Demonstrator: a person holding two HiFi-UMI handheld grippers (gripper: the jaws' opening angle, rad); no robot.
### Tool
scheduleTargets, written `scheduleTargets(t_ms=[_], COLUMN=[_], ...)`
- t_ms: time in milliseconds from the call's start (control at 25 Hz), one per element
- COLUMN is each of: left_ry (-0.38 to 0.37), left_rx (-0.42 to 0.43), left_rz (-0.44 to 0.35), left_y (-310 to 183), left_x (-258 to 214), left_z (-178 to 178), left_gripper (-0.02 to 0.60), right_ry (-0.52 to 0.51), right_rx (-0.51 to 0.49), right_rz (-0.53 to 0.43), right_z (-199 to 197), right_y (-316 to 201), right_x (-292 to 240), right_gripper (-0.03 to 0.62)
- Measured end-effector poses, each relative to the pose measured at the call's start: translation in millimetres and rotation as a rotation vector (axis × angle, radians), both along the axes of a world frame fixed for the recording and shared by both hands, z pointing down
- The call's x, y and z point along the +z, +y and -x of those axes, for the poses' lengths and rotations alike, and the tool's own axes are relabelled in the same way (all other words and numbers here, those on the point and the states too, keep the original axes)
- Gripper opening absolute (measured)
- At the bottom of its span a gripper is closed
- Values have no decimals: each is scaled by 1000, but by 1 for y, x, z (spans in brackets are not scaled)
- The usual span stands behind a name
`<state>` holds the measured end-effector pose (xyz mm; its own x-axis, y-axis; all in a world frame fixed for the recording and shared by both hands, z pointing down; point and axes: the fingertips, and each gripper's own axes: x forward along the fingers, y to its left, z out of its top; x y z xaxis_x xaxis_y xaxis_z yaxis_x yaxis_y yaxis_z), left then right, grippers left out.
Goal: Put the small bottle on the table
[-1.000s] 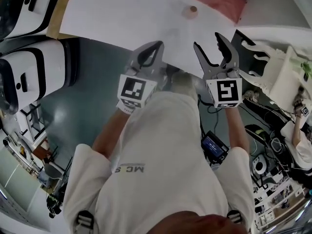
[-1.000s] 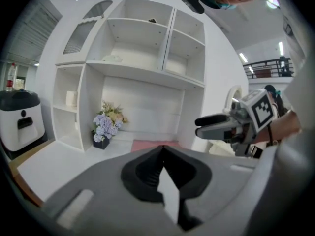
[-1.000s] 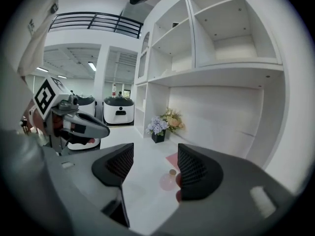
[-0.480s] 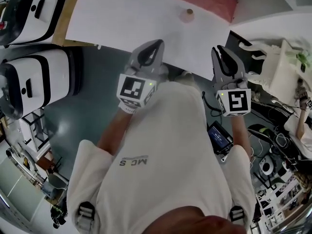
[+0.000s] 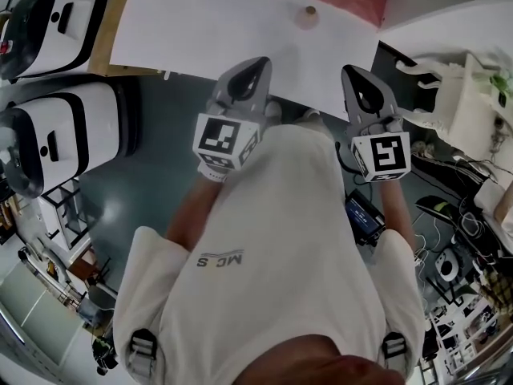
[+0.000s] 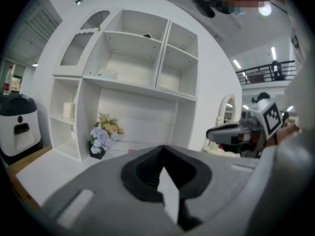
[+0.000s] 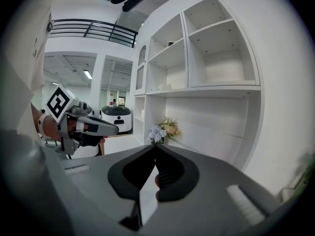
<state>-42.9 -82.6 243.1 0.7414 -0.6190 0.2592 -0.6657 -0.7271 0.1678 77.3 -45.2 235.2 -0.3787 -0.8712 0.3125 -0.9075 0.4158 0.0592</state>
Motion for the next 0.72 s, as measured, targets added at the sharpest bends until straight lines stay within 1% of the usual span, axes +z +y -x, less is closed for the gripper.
scheduleTargets(t_ms=[160, 280, 360, 440, 560, 640, 720], left_ry=[-7, -14, -13, -10, -8, -11, -15], left_rx=[13, 22, 23, 25, 24, 17, 10], left_rz=[0, -16, -26, -28, -28, -30, -30], left_y=[5, 7, 9, 14, 18, 20, 25], left_x=[1, -1, -5, -7, -6, -5, -5], left_z=[2, 5, 5, 7, 9, 11, 12], left_gripper=[0, 0, 0, 0, 0, 0, 0], right_ry=[-22, -12, -3, -5, 25, 2, -62], right_rx=[-2, -20, -7, 3, 0, -24, -54], right_rz=[19, 34, 47, 38, -4, -5, 20], right_z=[0, 3, -1, -4, -2, 5, 11], right_y=[2, 4, 6, 10, 12, 11, 11], right_x=[4, 6, 0, -7, -10, -4, 7], right_gripper=[0, 0, 0, 0, 0, 0, 0])
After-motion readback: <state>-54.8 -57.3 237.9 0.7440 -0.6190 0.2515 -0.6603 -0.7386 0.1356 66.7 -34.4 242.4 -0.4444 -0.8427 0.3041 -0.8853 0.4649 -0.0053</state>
